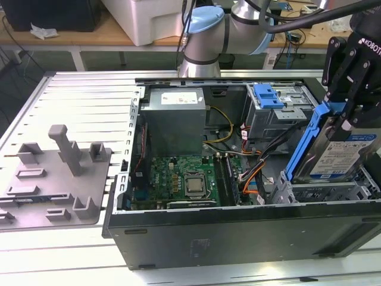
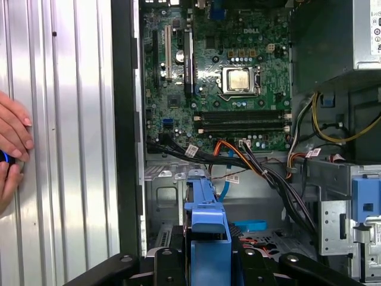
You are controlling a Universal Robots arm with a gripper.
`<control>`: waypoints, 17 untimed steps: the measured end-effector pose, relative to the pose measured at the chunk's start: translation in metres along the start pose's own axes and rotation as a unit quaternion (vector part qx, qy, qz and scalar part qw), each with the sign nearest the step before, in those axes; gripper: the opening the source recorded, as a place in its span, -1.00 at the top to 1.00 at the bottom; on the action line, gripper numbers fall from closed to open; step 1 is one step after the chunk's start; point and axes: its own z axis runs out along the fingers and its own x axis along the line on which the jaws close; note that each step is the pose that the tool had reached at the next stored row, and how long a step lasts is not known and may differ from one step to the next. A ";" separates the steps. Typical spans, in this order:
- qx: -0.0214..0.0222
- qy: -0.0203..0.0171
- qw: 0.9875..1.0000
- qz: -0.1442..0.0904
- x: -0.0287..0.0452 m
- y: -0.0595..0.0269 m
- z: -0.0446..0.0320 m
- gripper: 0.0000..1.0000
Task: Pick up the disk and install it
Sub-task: 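Insert the disk into the insertion slot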
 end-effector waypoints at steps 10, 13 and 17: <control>0.000 0.000 1.000 0.001 0.0000 -0.0001 0.0025 0.27; 0.000 0.000 1.000 0.001 0.0000 0.0000 0.0020 0.27; 0.000 0.000 1.000 0.001 0.0000 0.0000 0.0020 0.27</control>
